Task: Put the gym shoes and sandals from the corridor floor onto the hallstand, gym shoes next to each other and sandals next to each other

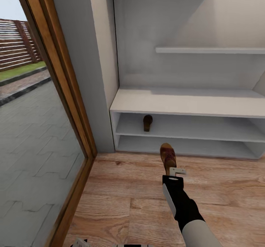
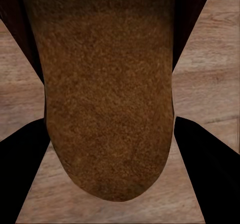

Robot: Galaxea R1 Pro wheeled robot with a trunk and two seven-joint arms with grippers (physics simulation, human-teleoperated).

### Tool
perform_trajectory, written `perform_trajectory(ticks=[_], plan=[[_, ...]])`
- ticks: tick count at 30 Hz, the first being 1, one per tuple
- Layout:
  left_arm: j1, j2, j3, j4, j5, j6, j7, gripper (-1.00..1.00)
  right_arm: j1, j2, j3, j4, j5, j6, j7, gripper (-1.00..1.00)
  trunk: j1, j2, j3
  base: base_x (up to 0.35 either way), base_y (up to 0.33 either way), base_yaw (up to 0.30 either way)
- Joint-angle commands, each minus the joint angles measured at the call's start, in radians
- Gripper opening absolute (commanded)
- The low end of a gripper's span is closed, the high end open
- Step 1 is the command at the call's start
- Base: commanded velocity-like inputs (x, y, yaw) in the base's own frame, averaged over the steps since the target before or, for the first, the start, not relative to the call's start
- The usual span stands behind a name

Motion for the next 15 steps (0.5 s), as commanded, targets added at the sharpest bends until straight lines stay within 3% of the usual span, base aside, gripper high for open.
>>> perform_trajectory(ticks=[1,4,15], plan=[[0.000,0.000,0.003,0.001,-0.003,-0.004,-0.004,1.00,0.000,0.001,-0.001,-0.006,0.001,0.030,-0.001,-1.00,0.000,0.000,-0.001,0.000,0.000,0.011],[-0.001,-0.012,0.000,-0.001,-0.004,-0.004,-0.005,1.00,-0.010,0.001,0.003,-0.039,0.001,0.085,-0.004,-1.00,0.000,0.000,-0.001,0.000,0.000,0.003],[-0.001,-0.022,0.001,-0.001,-0.016,-0.004,-0.005,1.00,-0.032,0.001,0.004,-0.069,0.001,0.124,-0.012,-1.00,0.000,0.000,-0.001,0.000,0.000,0.000]])
